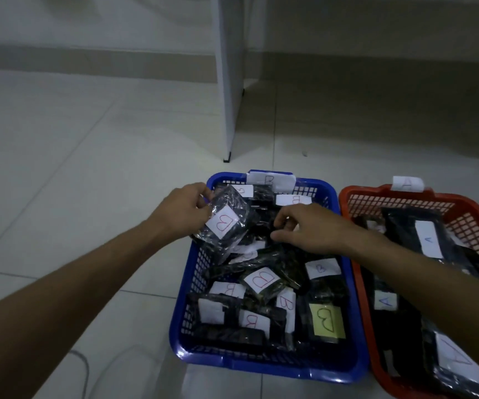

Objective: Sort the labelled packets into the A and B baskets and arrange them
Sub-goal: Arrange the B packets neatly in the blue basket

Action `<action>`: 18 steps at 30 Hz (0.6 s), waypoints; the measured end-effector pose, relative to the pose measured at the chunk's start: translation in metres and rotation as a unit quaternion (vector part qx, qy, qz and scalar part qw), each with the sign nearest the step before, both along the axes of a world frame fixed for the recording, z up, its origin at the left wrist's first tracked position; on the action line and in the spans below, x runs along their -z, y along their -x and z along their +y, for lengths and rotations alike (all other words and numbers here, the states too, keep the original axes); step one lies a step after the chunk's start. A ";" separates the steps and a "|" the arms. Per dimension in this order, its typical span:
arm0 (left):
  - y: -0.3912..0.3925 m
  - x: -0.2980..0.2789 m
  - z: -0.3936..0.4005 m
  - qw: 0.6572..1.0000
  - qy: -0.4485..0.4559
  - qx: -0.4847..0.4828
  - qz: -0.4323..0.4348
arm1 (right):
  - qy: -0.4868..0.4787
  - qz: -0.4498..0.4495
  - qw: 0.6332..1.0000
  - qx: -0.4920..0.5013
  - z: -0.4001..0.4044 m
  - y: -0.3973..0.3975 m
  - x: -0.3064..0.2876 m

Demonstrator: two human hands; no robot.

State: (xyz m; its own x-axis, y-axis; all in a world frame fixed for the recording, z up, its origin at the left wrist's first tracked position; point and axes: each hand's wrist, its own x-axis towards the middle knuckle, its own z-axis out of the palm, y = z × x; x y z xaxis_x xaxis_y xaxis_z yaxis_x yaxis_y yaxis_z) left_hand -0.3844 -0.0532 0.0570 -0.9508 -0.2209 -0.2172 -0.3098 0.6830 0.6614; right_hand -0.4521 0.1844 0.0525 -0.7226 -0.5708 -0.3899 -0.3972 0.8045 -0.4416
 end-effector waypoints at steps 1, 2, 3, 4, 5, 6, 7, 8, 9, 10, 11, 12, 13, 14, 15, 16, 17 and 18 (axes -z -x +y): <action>-0.002 0.001 -0.001 1.000 -0.002 -0.012 -0.013 | -0.011 -0.001 1.000 -0.010 -0.002 -0.004 0.004; -0.004 0.003 -0.001 0.999 -0.013 -0.023 -0.023 | -0.023 0.001 1.000 -0.019 -0.004 -0.006 0.007; -0.005 0.004 -0.001 0.999 -0.029 -0.031 -0.031 | -0.032 0.005 0.999 -0.025 -0.006 -0.009 0.009; -0.006 0.004 0.000 0.998 -0.046 -0.035 -0.036 | -0.038 0.006 0.999 -0.028 -0.007 -0.010 0.012; -0.007 0.004 0.001 0.997 -0.058 -0.037 -0.040 | -0.044 0.007 0.999 -0.031 -0.007 -0.011 0.014; -0.008 0.003 0.001 0.997 -0.062 -0.038 -0.041 | -0.050 0.007 0.998 -0.035 -0.006 -0.013 0.016; -0.008 0.002 0.001 0.997 -0.056 -0.038 -0.038 | -0.058 0.009 0.997 -0.040 -0.006 -0.014 0.020; -0.008 0.002 0.000 0.998 -0.045 -0.038 -0.032 | -0.065 0.011 0.997 -0.044 -0.005 -0.016 0.024; -0.008 0.001 0.000 0.998 -0.033 -0.037 -0.023 | -0.067 0.013 0.997 -0.044 -0.003 -0.018 0.027; -0.007 0.001 -0.002 0.999 -0.024 -0.038 -0.013 | -0.059 0.014 0.997 -0.040 -0.002 -0.020 0.030; -0.007 0.001 -0.003 0.999 -0.017 -0.040 -0.007 | -0.040 0.010 0.999 -0.032 -0.001 -0.021 0.032; -0.007 0.001 -0.004 0.999 -0.013 -0.043 -0.004 | -0.012 0.001 1.000 -0.020 0.000 -0.021 0.035; -0.006 0.002 -0.005 0.999 -0.012 -0.047 -0.003 | 0.018 -0.009 1.000 -0.009 0.000 -0.022 0.036; -0.006 0.004 -0.006 0.999 -0.013 -0.049 -0.001 | 0.040 -0.015 0.999 -0.003 0.001 -0.023 0.037; -0.006 0.006 -0.007 0.999 -0.010 -0.049 0.002 | 0.050 -0.015 0.999 -0.002 0.001 -0.024 0.036; -0.006 0.008 -0.007 0.999 0.009 -0.043 0.005 | 0.045 -0.009 0.999 -0.008 0.003 -0.025 0.035; -0.006 0.010 -0.008 0.998 0.053 -0.028 0.009 | 0.021 0.005 1.000 -0.019 0.004 -0.025 0.033; -0.007 0.011 -0.009 0.993 0.113 -0.009 0.013 | -0.023 0.024 0.999 -0.035 0.007 -0.025 0.030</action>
